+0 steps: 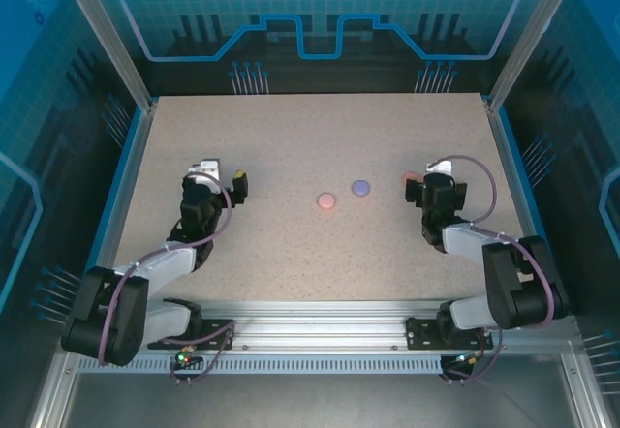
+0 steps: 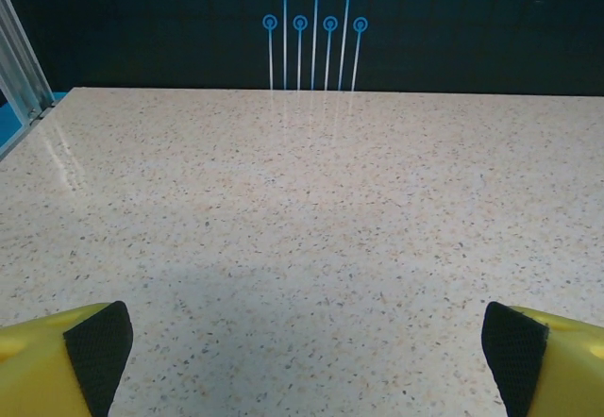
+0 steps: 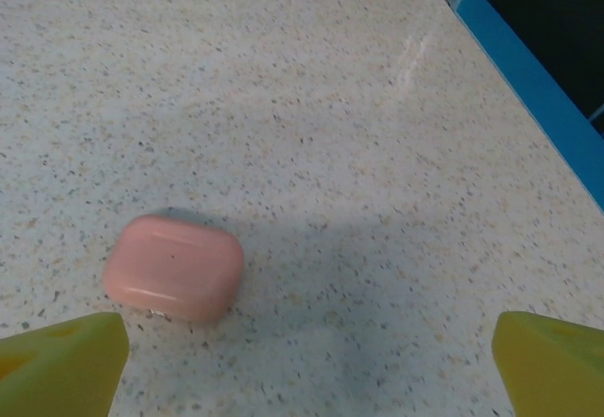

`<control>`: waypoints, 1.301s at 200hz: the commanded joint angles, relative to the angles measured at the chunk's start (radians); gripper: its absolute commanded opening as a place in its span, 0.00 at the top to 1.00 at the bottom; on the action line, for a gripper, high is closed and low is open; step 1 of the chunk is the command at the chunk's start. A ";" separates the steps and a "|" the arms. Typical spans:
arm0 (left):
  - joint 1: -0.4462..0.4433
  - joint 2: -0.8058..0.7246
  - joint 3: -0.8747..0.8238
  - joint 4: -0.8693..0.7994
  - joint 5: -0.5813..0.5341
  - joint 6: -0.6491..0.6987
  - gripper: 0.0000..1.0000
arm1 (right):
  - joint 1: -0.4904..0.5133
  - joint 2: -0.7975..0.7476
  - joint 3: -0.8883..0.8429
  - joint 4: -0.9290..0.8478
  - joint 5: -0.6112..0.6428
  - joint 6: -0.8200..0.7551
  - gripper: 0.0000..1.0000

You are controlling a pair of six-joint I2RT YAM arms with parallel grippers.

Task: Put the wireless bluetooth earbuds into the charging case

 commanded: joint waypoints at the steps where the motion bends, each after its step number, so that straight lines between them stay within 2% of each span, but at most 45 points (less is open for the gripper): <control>1: 0.016 -0.002 -0.021 0.059 -0.013 0.053 0.01 | -0.002 0.033 -0.019 0.188 -0.034 -0.045 0.00; 34: 0.047 0.093 -0.032 0.120 0.037 0.062 0.01 | 0.006 0.056 -0.012 0.201 -0.123 -0.095 0.00; 59: 0.056 0.217 -0.083 0.317 0.041 0.058 0.01 | -0.012 0.049 -0.047 0.252 -0.215 -0.104 0.00; 68: 0.058 0.244 -0.080 0.334 0.059 0.064 0.01 | -0.036 0.072 -0.065 0.287 -0.287 -0.104 0.00; 76: 0.059 0.265 -0.076 0.349 0.060 0.062 0.01 | -0.042 0.120 -0.080 0.392 -0.301 -0.121 0.00; 86: 0.070 0.291 -0.078 0.368 0.078 0.052 0.01 | -0.058 0.090 -0.037 0.245 -0.348 -0.103 0.00; 94: 0.076 0.320 -0.074 0.387 0.094 0.056 0.01 | -0.075 0.104 -0.049 0.303 -0.379 -0.102 0.00; 100: 0.076 0.332 -0.065 0.397 0.098 0.065 0.01 | -0.080 0.092 -0.042 0.260 -0.388 -0.095 0.00; 140: 0.098 0.326 -0.021 0.303 0.135 0.046 0.01 | -0.080 0.095 -0.042 0.267 -0.388 -0.097 0.00; 173: 0.146 0.322 0.032 0.191 0.222 0.014 0.01 | -0.078 0.095 -0.043 0.270 -0.386 -0.100 0.00; 260: 0.147 0.322 0.031 0.194 0.238 0.021 0.01 | -0.076 0.097 -0.041 0.270 -0.383 -0.101 0.00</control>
